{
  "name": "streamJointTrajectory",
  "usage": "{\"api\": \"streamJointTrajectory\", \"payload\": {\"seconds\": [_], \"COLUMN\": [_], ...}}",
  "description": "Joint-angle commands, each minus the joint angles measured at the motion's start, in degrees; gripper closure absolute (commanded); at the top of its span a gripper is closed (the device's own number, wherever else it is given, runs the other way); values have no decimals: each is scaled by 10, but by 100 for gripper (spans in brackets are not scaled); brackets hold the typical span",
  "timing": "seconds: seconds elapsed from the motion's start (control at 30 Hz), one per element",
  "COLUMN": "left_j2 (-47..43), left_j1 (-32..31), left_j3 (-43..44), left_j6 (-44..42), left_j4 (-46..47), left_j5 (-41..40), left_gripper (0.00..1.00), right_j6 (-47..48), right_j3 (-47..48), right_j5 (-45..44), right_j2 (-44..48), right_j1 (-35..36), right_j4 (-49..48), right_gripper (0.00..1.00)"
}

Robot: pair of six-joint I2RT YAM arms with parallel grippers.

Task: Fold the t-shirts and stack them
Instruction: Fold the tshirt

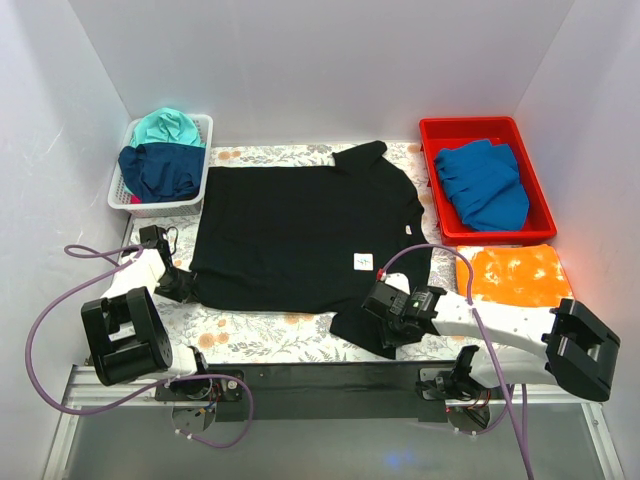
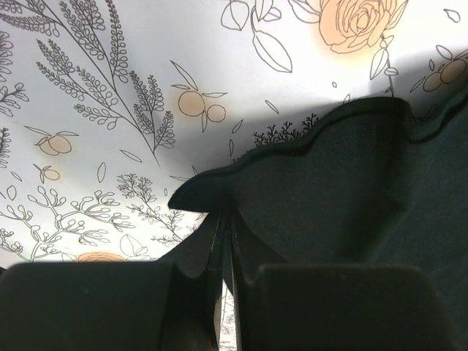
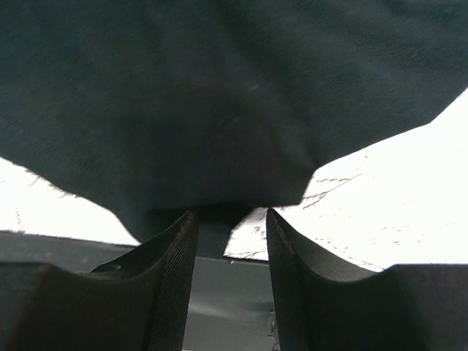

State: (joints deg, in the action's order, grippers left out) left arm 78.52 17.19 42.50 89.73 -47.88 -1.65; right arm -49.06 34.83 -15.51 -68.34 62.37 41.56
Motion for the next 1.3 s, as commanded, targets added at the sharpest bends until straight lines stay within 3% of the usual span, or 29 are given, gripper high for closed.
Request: {"api": "streamJointTrajectory", "payload": {"seconds": [0.0,0.73,0.97,1.03,1.13,1.27], "left_j2": [1,12,10,8,5,-13], "left_j1": [5,4,4,4,5,5], "left_j3": [14,8,12,11,13,31], "left_j6": [-5,-9,-8,-10,-11,-11], "left_j4": [6,9,7,6,0,-12], "left_j5": [-3,0,-1,-2,-5,-10], "left_gripper": [100,100,100,100,100,100], "right_j6": [-15,-54,-64,-61,-60,-65], "right_j3": [24,-34,-57,-55,-52,-36], "right_j5": [-15,54,77,79,78,65], "right_j2": [16,-17,-8,-16,-18,-15], "right_j1": [22,28,29,29,28,28], "right_j4": [2,5,-9,-8,-3,25], "right_gripper": [52,54,58,66,97,99]}}
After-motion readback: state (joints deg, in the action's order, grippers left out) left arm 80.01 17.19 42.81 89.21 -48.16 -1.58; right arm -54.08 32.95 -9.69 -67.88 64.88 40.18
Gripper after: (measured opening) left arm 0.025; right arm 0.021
